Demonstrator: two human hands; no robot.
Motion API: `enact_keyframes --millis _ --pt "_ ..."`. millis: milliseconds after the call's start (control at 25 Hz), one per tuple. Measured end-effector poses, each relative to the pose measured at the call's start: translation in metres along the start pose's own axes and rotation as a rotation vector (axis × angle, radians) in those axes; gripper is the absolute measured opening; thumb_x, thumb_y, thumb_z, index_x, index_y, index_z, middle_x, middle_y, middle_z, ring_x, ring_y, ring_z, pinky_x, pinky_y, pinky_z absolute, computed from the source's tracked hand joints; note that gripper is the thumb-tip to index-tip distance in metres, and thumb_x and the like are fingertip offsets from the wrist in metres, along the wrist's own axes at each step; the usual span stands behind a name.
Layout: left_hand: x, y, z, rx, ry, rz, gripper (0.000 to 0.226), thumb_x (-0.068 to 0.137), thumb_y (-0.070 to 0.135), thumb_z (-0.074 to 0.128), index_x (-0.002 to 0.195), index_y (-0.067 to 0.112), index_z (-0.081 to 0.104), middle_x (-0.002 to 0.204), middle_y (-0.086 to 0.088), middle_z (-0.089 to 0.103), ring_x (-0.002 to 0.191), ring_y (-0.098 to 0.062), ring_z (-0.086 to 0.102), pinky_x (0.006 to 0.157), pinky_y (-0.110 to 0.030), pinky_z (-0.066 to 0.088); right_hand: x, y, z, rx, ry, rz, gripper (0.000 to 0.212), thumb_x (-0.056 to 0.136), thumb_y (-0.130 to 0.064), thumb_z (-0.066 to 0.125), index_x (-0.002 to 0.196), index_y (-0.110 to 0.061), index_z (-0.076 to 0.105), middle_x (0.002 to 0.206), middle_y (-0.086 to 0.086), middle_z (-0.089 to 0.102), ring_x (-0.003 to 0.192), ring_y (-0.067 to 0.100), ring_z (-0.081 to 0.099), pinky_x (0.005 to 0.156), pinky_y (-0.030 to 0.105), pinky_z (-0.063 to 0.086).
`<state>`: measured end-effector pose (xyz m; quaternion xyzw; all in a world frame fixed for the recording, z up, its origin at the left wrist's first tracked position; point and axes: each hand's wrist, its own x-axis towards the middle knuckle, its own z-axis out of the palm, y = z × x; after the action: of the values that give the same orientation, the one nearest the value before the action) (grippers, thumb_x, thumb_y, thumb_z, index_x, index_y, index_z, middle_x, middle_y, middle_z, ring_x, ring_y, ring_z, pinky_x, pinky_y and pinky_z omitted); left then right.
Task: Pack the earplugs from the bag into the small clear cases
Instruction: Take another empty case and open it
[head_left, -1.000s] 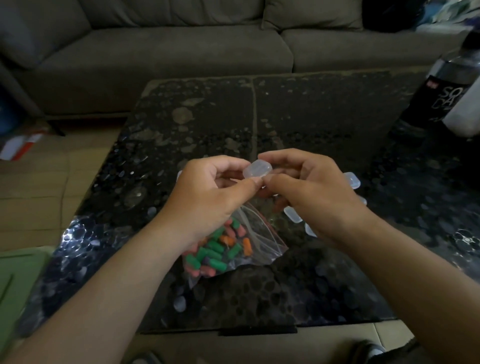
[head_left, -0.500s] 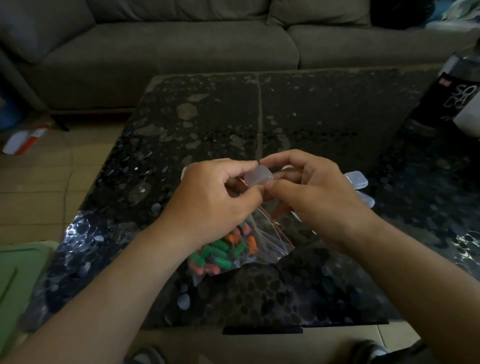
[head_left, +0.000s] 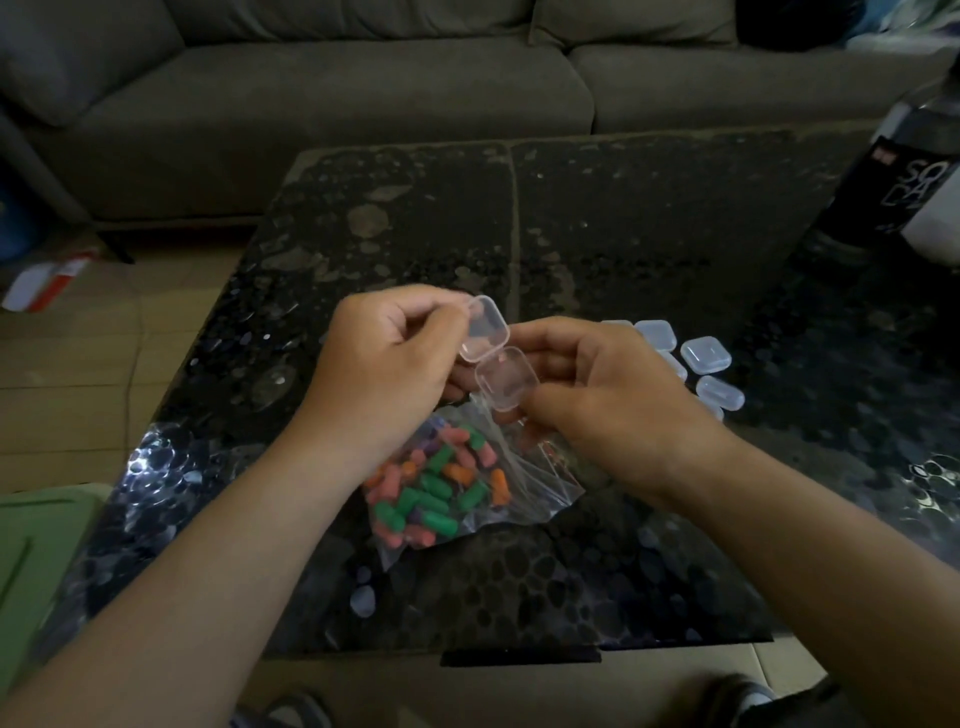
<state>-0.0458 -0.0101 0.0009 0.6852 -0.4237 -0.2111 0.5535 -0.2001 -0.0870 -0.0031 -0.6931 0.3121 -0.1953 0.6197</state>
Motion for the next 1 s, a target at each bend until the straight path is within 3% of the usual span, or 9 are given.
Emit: enact_keyframes --millis 120,280,480,600,720,880,1000 --pt "0.004 -0.002 0.001 -0.133 0.006 -0.188 0.015 0.102 0.016 0.061 0.095 0.025 0.071 0.080 -0.006 0.078 0.073 -0.025 0.076 0.068 -0.044 0.064 -0.001 -0.001 0.002 0.021 0.012 -0.031 0.036 0.089 0.015 0.060 0.113 -0.010 0.069 0.097 0.005 0.076 0.076 0.020 0.073 0.065 0.029 0.061" --pt "0.002 -0.002 -0.003 -0.155 -0.120 -0.247 0.008 0.099 0.020 0.066 0.104 0.024 0.071 0.086 -0.009 0.079 0.082 -0.028 0.078 0.068 -0.042 0.062 -0.002 0.000 0.002 -0.051 0.043 -0.019 0.030 0.090 0.008 0.065 0.112 -0.012 0.067 0.094 0.003 0.077 0.076 0.017 0.074 0.067 0.029 0.061" --pt "0.001 -0.004 -0.011 -0.091 -0.142 -0.246 0.029 0.090 0.014 0.076 0.116 0.024 0.067 0.084 -0.006 0.080 0.082 -0.021 0.079 0.075 -0.042 0.063 -0.001 -0.002 0.002 -0.203 0.095 0.025 0.017 0.091 -0.012 0.072 0.103 -0.022 0.068 0.082 -0.004 0.075 0.074 0.007 0.073 0.062 0.020 0.058" --pt "0.003 -0.007 -0.022 -0.019 -0.153 -0.298 0.031 0.091 0.011 0.075 0.119 0.022 0.067 0.082 -0.007 0.080 0.078 -0.020 0.078 0.072 -0.041 0.062 0.002 -0.002 -0.004 -0.241 0.189 0.084 0.015 0.092 -0.003 0.067 0.090 -0.018 0.070 0.077 0.003 0.073 0.069 0.016 0.074 0.067 0.034 0.064" --pt "0.000 -0.012 -0.032 0.031 -0.217 -0.363 0.028 0.093 0.010 0.073 0.117 0.023 0.067 0.084 -0.007 0.079 0.080 -0.023 0.078 0.056 -0.033 0.057 0.002 0.002 -0.004 -0.371 0.124 0.181 0.016 0.090 0.000 0.067 0.086 -0.016 0.069 0.076 0.006 0.074 0.069 0.017 0.075 0.071 0.041 0.064" --pt "-0.005 -0.022 -0.041 0.121 -0.279 -0.384 0.026 0.090 0.009 0.075 0.110 0.025 0.069 0.104 -0.003 0.076 0.082 -0.024 0.077 0.055 -0.035 0.057 0.001 0.005 0.004 -0.481 -0.016 0.266 0.014 0.092 -0.003 0.067 0.086 -0.015 0.072 0.076 0.004 0.075 0.066 0.015 0.075 0.069 0.040 0.064" --pt "-0.006 -0.027 -0.040 0.133 -0.309 -0.376 0.028 0.090 0.006 0.075 0.110 0.024 0.068 0.099 0.000 0.075 0.082 -0.016 0.076 0.055 -0.033 0.059 -0.001 0.003 0.009 -0.421 -0.088 0.338 0.016 0.096 -0.001 0.060 0.092 -0.012 0.071 0.078 0.009 0.076 0.065 0.020 0.076 0.065 0.038 0.064"
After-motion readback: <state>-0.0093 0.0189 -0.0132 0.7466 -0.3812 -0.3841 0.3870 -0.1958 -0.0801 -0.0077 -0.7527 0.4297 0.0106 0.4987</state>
